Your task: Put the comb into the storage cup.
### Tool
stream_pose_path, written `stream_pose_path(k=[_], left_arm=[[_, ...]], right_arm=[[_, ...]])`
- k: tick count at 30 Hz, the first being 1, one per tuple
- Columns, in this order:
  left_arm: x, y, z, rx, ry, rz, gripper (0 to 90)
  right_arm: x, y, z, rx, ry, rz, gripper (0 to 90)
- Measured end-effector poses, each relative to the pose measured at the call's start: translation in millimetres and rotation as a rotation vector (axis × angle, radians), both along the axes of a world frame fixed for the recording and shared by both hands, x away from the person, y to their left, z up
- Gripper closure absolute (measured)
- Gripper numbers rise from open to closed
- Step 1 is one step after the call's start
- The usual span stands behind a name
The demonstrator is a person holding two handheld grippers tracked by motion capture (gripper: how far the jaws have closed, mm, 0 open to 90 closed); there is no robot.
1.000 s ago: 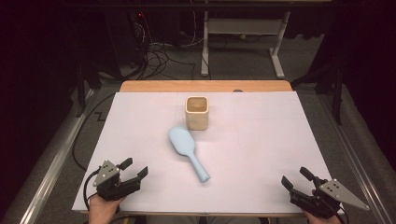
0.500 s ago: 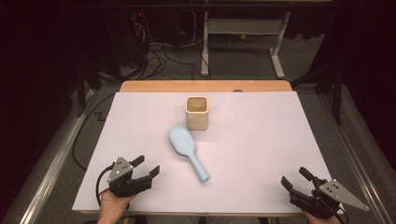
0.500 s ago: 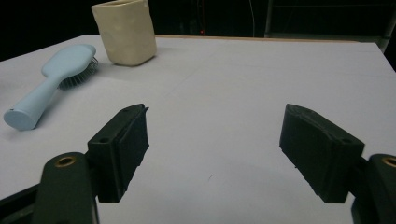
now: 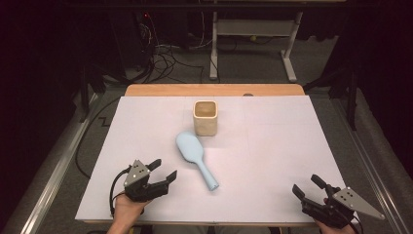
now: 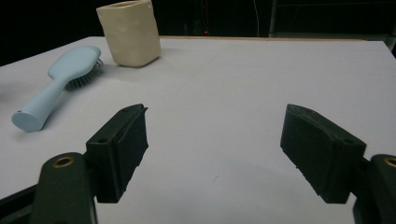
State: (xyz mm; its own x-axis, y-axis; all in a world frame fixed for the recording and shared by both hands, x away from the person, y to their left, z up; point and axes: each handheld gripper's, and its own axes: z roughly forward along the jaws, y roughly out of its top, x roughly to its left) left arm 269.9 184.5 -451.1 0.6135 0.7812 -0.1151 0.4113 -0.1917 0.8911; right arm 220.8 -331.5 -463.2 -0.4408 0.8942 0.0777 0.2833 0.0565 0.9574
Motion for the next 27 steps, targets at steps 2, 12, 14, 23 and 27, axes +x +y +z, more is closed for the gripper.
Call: stream_pose_path(k=[2, 12, 14, 23, 27], left_arm=[[1.3, -3.3, 0.8, -0.005, -0.001, -0.002, 29.5], [6.5, -18.5, 3.8, -0.019, 0.014, -0.033, 30.1], [7.5, -20.7, 4.3, -0.023, 0.017, -0.036, 30.5], [12.3, -30.5, 6.1, -0.030, 0.024, -0.053, 30.6], [14.5, -34.4, 6.9, -0.033, 0.023, -0.058, 30.5]], right_arm=[[0.1, -0.1, 0.0, 0.001, 0.000, 0.001, 23.4], [0.6, 1.8, -0.1, -0.007, 0.000, 0.007, 23.4], [0.6, 1.2, -0.2, -0.003, 0.002, 0.006, 23.4], [0.5, 1.1, -0.1, -0.004, 0.000, 0.005, 23.3], [0.5, 1.3, -0.2, -0.004, 0.000, 0.006, 23.3]])
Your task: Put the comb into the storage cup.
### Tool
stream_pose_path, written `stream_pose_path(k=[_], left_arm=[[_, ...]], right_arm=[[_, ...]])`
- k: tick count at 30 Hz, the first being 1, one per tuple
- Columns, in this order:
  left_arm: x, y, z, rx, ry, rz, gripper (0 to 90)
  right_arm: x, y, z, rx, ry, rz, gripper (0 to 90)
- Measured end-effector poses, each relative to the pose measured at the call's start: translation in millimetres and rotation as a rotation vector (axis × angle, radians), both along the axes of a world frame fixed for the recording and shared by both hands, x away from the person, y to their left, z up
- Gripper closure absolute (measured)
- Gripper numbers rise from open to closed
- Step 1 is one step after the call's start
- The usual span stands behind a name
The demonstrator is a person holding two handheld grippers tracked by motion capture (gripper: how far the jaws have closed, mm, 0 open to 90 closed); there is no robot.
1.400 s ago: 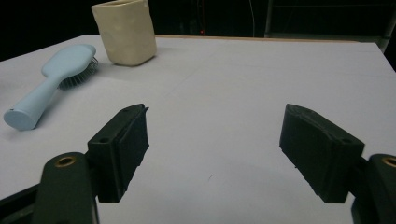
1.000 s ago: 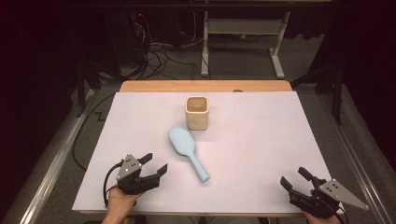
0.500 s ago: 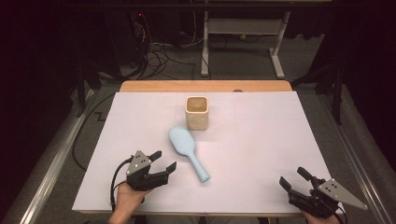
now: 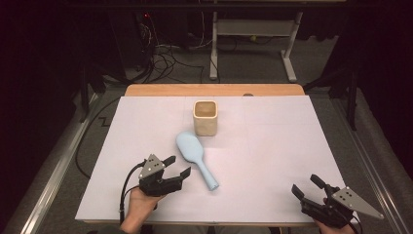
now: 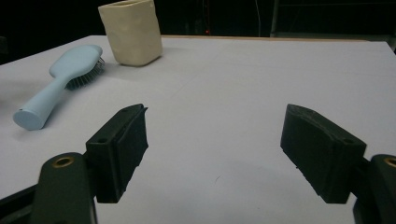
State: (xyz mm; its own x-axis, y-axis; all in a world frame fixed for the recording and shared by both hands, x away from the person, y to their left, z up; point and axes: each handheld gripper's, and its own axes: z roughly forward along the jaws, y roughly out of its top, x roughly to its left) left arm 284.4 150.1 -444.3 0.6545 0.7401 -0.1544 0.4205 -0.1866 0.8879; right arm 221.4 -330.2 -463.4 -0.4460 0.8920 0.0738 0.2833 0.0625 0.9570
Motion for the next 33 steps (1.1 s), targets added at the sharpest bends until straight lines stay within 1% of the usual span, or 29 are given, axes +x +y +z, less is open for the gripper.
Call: stream_pose_path(k=[2, 7, 11, 14, 16, 20, 22, 23, 26, 29, 33], left_arm=[[0.7, -2.4, 0.2, 0.002, -0.007, 0.002, 30.3], [3.0, -9.3, 1.2, 0.011, -0.004, -0.012, 29.9], [5.5, -15.8, 2.7, 0.026, 0.006, -0.028, 30.0], [8.4, -20.6, 3.1, 0.026, 0.029, -0.025, 30.6], [9.7, -23.4, 3.1, 0.029, 0.029, -0.026, 30.8], [11.9, -29.1, 2.6, 0.023, 0.033, -0.033, 31.6], [12.9, -33.8, 2.1, 0.035, 0.034, -0.041, 31.9], [13.5, -39.3, 2.3, 0.055, 0.030, -0.047, 31.8], [14.6, -43.8, 3.6, 0.060, 0.034, -0.053, 31.8], [16.4, -49.5, 5.3, 0.054, 0.031, -0.057, 31.8], [19.1, -56.7, 5.8, 0.065, 0.040, -0.064, 31.9]], right_arm=[[-0.1, -0.1, 0.0, -0.001, -0.001, 0.000, 23.3], [-0.2, -0.3, 0.1, 0.000, -0.001, -0.003, 23.0], [-0.1, -0.3, 0.1, 0.001, -0.001, -0.002, 22.9], [-0.1, -0.3, 0.1, 0.001, -0.001, -0.002, 22.7], [-0.1, -0.4, 0.1, 0.001, 0.000, 0.000, 22.7], [-0.1, -0.5, 0.3, 0.002, 0.000, -0.001, 22.4], [-0.3, -1.0, 0.5, 0.012, -0.003, 0.003, 22.3], [0.0, -1.0, 0.3, 0.012, -0.001, 0.001, 22.2], [0.0, -0.9, 0.3, 0.014, -0.002, 0.003, 22.2], [-0.1, -1.0, 0.4, 0.013, 0.000, 0.004, 22.1], [0.0, -1.0, 0.3, 0.013, 0.000, 0.005, 22.1]])
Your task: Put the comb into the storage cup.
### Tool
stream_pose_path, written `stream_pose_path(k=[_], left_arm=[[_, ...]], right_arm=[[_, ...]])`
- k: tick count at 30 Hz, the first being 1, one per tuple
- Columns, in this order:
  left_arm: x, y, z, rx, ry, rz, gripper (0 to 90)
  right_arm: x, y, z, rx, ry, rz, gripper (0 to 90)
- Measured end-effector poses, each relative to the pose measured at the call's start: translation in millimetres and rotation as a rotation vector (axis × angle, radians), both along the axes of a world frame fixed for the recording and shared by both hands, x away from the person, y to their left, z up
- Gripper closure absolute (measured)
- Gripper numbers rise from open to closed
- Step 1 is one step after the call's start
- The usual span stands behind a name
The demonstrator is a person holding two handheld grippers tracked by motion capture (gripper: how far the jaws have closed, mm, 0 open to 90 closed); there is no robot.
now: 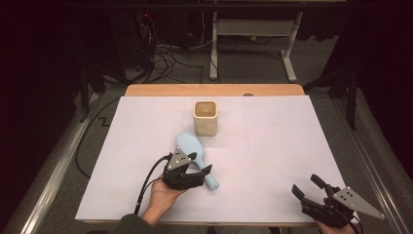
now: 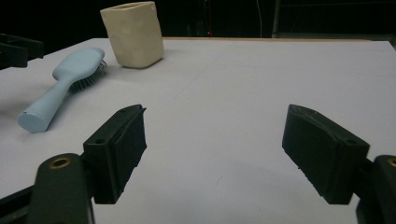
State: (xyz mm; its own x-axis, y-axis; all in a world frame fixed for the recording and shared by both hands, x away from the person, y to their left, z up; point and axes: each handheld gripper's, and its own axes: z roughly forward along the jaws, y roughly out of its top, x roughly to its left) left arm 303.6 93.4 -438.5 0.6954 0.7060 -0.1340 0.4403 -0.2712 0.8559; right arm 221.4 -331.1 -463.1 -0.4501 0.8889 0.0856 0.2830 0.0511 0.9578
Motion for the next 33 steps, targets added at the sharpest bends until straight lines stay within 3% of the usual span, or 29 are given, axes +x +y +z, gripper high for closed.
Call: stream_pose_path(k=[5, 11, 15, 18, 24, 29, 33], left_arm=[[2.2, -4.2, 0.6, 0.000, 0.009, 0.007, 33.8], [6.7, -15.4, 6.3, 0.045, 0.031, -0.013, 35.7], [12.9, -21.9, 11.8, 0.050, 0.097, -0.039, 38.3], [14.8, -26.0, 14.8, 0.072, 0.115, -0.051, 40.9], [20.7, -31.3, 16.0, 0.140, 0.161, -0.065, 44.8], [22.1, -38.7, 19.9, 0.206, 0.154, -0.089, 49.0], [25.4, -44.3, 22.7, 0.247, 0.191, -0.086, 53.3]], right_arm=[[0.0, -0.1, 0.0, 0.000, 0.001, 0.000, 22.2], [0.1, -0.1, 0.0, 0.000, 0.000, 0.000, 22.1], [0.1, -0.1, 0.0, 0.000, 0.004, 0.000, 22.3], [0.1, 0.0, 0.0, -0.001, 0.010, -0.001, 22.3], [0.6, 0.1, -0.1, -0.004, 0.011, 0.002, 22.5], [0.9, 0.2, 0.1, -0.002, 0.021, 0.005, 22.9], [1.0, 0.5, 0.2, -0.001, 0.026, 0.006, 23.2]])
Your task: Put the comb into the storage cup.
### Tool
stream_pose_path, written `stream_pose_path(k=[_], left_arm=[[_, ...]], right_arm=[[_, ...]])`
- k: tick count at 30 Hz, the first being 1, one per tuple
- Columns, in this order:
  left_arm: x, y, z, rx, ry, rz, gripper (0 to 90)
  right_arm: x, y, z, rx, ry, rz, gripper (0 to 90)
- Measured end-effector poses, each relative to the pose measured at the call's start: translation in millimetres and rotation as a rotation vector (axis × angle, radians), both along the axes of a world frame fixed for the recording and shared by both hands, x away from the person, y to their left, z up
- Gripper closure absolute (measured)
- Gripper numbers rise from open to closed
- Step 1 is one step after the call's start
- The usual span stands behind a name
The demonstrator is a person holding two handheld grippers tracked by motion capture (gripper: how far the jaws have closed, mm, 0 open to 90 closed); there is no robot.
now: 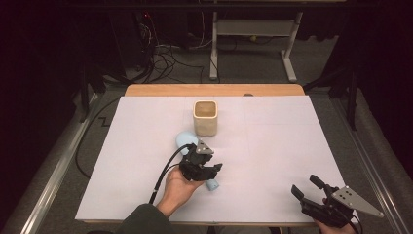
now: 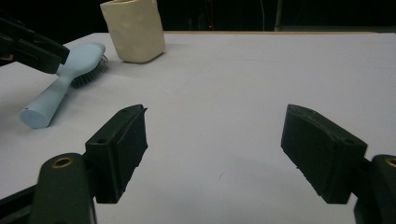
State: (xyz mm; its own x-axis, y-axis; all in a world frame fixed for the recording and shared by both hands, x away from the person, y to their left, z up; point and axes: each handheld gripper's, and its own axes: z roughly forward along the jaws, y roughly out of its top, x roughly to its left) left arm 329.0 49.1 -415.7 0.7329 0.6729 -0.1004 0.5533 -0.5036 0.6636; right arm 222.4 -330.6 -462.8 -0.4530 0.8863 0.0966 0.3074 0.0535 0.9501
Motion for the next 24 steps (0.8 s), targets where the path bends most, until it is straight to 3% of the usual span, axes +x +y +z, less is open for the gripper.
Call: stream_pose_path(k=[6, 8, 17, 24], left_arm=[[7.0, -4.3, 3.5, 0.047, 0.067, 0.002, 59.8], [8.8, -6.2, 4.3, 0.082, 0.067, 0.011, 61.2], [16.4, -10.1, 3.4, 0.128, 0.136, -0.004, 77.1], [19.6, -11.9, -1.3, 0.187, 0.156, 0.008, 85.9]], right_arm=[[0.1, 0.0, 0.0, 0.001, 0.009, 0.001, 23.2], [0.1, 0.0, 0.0, 0.001, 0.009, 0.002, 23.2], [0.2, 0.1, 0.0, -0.004, 0.009, 0.005, 23.3], [0.7, 0.6, -0.3, -0.012, 0.007, 0.005, 23.3]])
